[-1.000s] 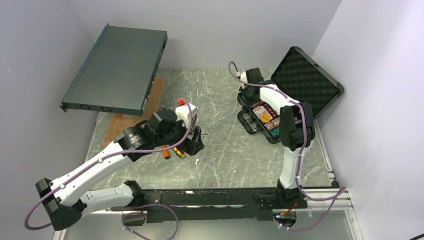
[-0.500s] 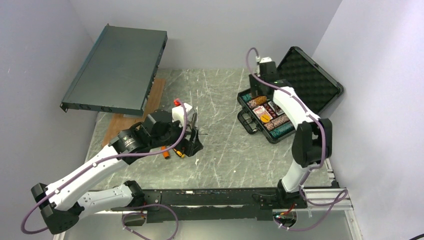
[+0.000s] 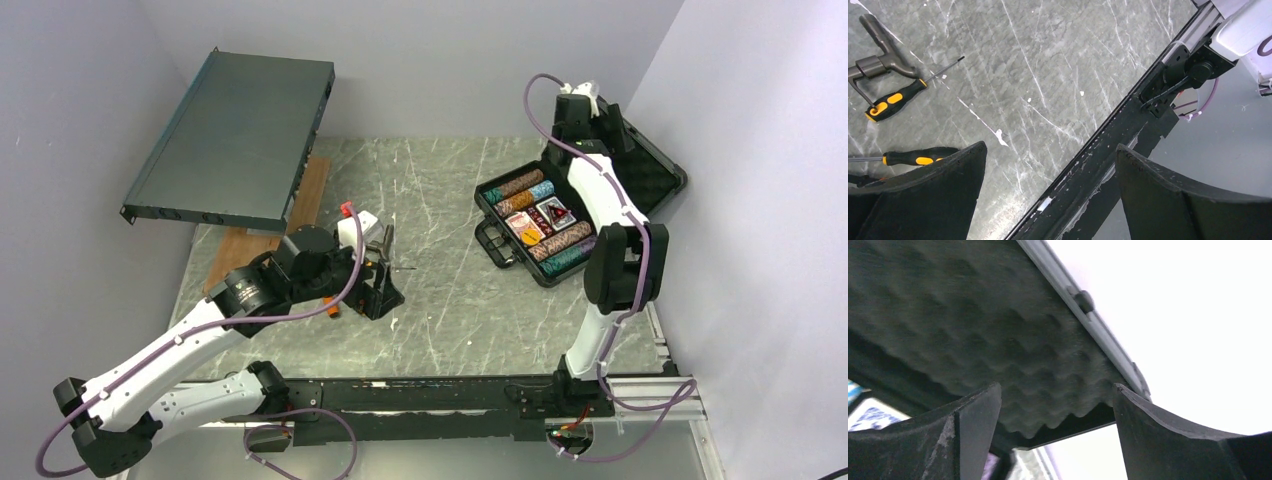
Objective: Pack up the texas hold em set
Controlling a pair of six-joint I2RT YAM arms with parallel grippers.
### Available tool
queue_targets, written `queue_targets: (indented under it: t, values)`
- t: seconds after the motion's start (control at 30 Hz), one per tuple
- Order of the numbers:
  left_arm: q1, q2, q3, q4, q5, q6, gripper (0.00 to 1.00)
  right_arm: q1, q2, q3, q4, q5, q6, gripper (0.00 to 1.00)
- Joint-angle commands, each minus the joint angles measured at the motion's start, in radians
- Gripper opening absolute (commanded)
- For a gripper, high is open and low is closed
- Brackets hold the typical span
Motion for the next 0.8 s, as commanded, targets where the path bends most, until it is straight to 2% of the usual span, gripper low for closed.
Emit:
queue_targets:
  t: [0.0,0.17,0.43,0.67,0.77]
  values:
    - [0.003,0.005,0.040,-0.007,0.045,-0.006,0.99,-0.087,0.012,0.071,0.084,0.082,-0.147,0.82]
    - [0.003,0.026,0.053,-0.030,0.051,-0.007,0.99,-0.140,0.059,0.160,0.058,0.049,-0.156,0.74]
    - [0.003,0.091,0.137,-0.094,0.064,0.005,1.00,-0.186,0.095,0.206,0.010,-0.038,-0.132,0.65]
    - [0.003,0.116,0.157,-0.087,0.071,-0.007,0.99,-0.195,0.099,0.200,-0.049,-0.099,-0.101,0.60]
    - [0.003,0.129,0.165,-0.083,0.078,-0.010,0.99,-0.197,0.056,0.139,-0.020,-0.110,-0.091,0.61]
